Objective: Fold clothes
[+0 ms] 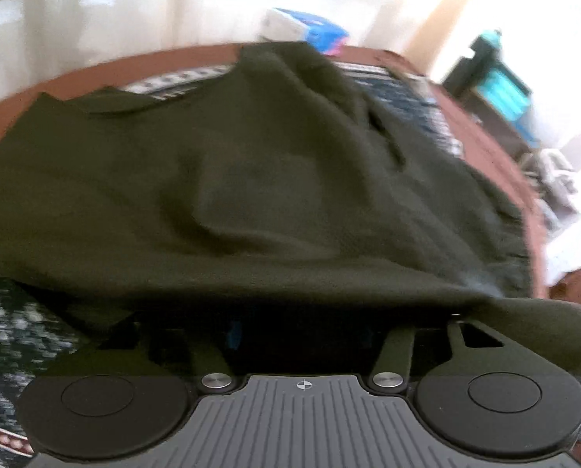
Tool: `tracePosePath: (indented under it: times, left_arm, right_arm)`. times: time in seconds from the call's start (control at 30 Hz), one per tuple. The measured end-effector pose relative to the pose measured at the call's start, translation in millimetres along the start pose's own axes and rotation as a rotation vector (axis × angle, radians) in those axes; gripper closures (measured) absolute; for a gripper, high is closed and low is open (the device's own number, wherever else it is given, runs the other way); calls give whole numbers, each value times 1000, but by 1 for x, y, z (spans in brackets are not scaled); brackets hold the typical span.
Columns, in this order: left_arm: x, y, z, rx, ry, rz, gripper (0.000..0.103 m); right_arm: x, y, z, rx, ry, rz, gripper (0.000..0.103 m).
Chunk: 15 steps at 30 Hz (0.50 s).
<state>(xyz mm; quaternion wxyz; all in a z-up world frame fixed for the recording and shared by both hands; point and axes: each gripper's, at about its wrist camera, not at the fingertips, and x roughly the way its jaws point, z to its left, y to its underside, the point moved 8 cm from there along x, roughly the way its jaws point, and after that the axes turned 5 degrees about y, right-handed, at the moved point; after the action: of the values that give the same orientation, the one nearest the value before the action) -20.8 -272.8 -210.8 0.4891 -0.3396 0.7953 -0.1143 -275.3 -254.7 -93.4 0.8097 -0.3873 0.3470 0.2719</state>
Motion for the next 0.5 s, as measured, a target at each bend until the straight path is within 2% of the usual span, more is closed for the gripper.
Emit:
tracePosePath:
  times: [0.07,0.13,0.3,0.4,0.5]
  left_arm:
    - [3,5,-4,9,25,33,103]
    - [0,9,-2,-15,48,32,103]
    - [-49,18,10,-144,155,-60,103]
    - [-87,30,22,-176,167,-81,103]
    - [-118,39,35,-224,137,-120,103]
  right_arm:
    - [-2,0,-1,4,5,-3,99]
    - [-3,0,-3,8,14,-5,99]
    - [-7,1,-6,28,23,-14,99]
    - [-8,4,-4,25,2,-5,99]
    - [-6,5,4,5,-54,18,99]
